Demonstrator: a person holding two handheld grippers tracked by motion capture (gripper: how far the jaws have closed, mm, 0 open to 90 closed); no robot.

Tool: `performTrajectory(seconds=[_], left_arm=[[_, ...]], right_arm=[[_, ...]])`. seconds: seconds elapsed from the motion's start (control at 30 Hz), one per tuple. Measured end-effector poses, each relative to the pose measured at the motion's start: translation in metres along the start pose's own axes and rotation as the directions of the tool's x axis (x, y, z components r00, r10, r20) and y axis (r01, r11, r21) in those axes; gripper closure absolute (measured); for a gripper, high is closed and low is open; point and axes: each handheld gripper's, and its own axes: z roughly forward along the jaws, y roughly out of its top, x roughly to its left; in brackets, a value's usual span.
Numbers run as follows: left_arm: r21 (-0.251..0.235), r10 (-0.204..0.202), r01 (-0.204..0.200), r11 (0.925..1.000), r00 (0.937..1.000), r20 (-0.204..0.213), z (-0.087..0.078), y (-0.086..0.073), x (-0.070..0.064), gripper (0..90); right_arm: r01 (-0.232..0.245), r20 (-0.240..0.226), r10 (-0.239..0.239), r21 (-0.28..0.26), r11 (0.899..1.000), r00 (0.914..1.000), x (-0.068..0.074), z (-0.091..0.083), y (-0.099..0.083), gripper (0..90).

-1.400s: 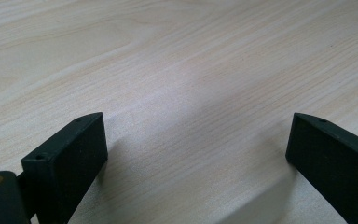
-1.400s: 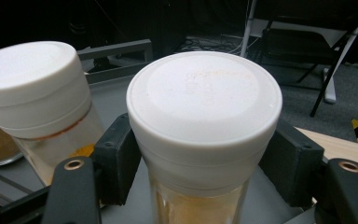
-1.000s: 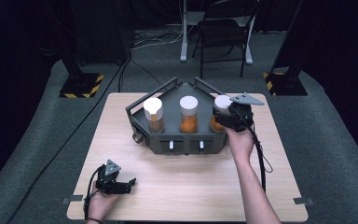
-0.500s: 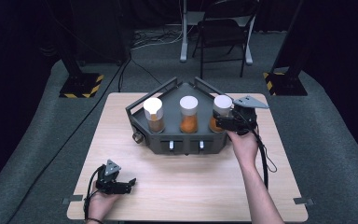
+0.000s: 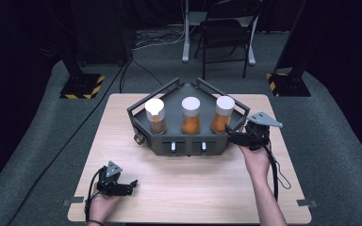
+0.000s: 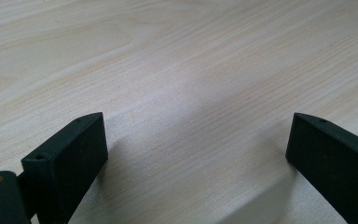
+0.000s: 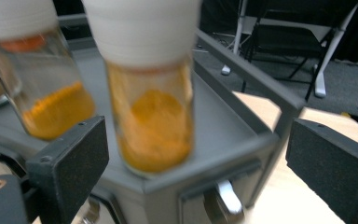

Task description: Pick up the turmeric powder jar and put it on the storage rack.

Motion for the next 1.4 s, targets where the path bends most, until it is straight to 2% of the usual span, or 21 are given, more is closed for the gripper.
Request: performTrajectory(seconds=[0.5, 0.83, 1.1, 1.4], left_arm=[[-0.001, -0.002, 0.002, 1.0, 1.0, -0.002, 0.0, 0.0, 0.0, 5.4], [0.0, -0.001, 0.001, 1.0, 1.0, -0.002, 0.0, 0.0, 0.0, 5.4], [-0.001, -0.001, 0.001, 1.0, 1.0, -0.002, 0.0, 0.0, 0.0, 5.4], [-0.001, -0.002, 0.002, 1.0, 1.0, -0.002, 0.0, 0.0, 0.0, 5.4]], right_arm=[[-0.072, 0.035, 0.072, 0.018, 0.997, 0.9968, -0.024, -0.011, -0.066, 3.5], [-0.111, 0.048, 0.108, 0.063, 0.992, 0.993, -0.033, -0.014, -0.104, 3.4], [-0.133, 0.053, 0.127, 0.111, 0.985, 0.9904, -0.04, -0.013, -0.124, 3.0], [-0.14, 0.055, 0.133, 0.154, 0.978, 0.9896, -0.041, -0.012, -0.135, 3.0]])
